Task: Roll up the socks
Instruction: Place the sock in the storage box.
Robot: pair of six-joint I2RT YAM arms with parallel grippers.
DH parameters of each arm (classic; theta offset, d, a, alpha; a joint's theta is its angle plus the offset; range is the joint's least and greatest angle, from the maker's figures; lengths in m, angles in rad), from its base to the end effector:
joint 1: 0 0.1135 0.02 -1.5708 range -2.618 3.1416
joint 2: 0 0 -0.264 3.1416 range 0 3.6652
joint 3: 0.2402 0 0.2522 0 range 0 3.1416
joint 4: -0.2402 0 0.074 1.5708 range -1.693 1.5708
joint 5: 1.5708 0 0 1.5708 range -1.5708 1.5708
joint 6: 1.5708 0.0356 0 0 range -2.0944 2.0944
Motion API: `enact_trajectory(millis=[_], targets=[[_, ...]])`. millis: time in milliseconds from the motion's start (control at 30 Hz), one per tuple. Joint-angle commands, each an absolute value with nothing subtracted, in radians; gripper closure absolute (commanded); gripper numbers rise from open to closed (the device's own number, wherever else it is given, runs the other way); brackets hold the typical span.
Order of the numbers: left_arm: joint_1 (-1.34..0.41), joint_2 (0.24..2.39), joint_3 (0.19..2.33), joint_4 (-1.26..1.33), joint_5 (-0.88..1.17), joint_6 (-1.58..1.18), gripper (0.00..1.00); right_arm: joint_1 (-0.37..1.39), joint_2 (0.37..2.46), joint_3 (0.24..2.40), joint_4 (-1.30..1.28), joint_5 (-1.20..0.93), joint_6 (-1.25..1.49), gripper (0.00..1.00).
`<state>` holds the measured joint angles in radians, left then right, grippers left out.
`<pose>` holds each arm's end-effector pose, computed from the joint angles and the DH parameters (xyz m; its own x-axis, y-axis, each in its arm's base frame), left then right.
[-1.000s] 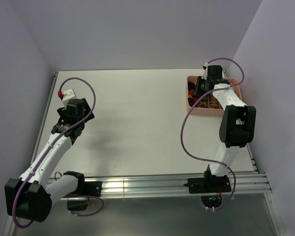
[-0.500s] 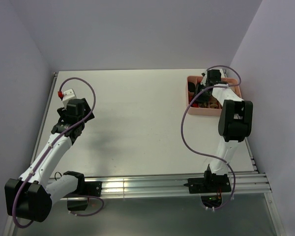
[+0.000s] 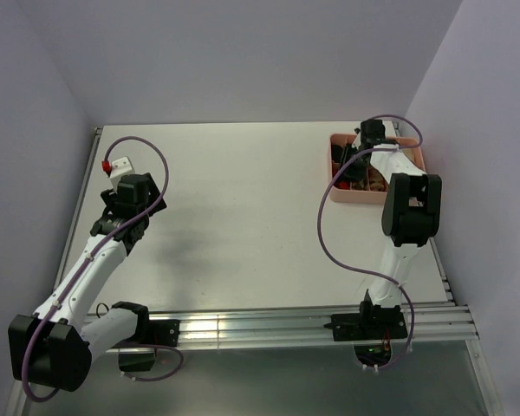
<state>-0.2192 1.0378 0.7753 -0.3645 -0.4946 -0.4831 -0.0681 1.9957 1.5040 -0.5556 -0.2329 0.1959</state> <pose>0.2216 -0.0321 0.2735 -0.4218 -0.3249 -0.8465 -0.4288 0.8941 -0.1295 0.4270 -0.0209 0.1972 -0.8571 0.2483 -0.4514 0.1202 0.9484 0.2934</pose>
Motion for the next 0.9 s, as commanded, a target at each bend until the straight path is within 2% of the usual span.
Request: enact_trajectory(millis=[0, 200, 367, 467, 533, 600, 867], targets=[[-0.216, 1.031, 0.788, -0.350, -0.518, -0.477, 0.18, -0.058, 1.984, 1.543, -0.624, -0.193, 0.207, 0.54], [-0.216, 1.029, 0.787, -0.348, -0.522, -0.477, 0.18, -0.054, 1.933, 1.614, -0.661, -0.173, 0.210, 0.40], [-0.216, 1.025, 0.785, -0.342, -0.525, -0.476, 0.18, -0.051, 1.887, 1.621, -0.660, -0.133, 0.225, 0.40], [-0.216, 1.023, 0.784, -0.342, -0.526, -0.476, 0.18, -0.052, 1.847, 1.611, -0.641, -0.123, 0.239, 0.46], [-0.216, 1.025, 0.784, -0.344, -0.526, -0.477, 0.18, -0.051, 1.822, 1.591, -0.623, -0.120, 0.250, 0.59], [-0.216, 1.026, 0.782, -0.344, -0.528, -0.477, 0.18, -0.052, 1.813, 1.566, -0.589, -0.123, 0.264, 0.67], [-0.216, 1.014, 0.778, -0.337, -0.526, -0.476, 0.18, -0.046, 1.901, 1.503, -0.531, -0.138, 0.290, 0.71]])
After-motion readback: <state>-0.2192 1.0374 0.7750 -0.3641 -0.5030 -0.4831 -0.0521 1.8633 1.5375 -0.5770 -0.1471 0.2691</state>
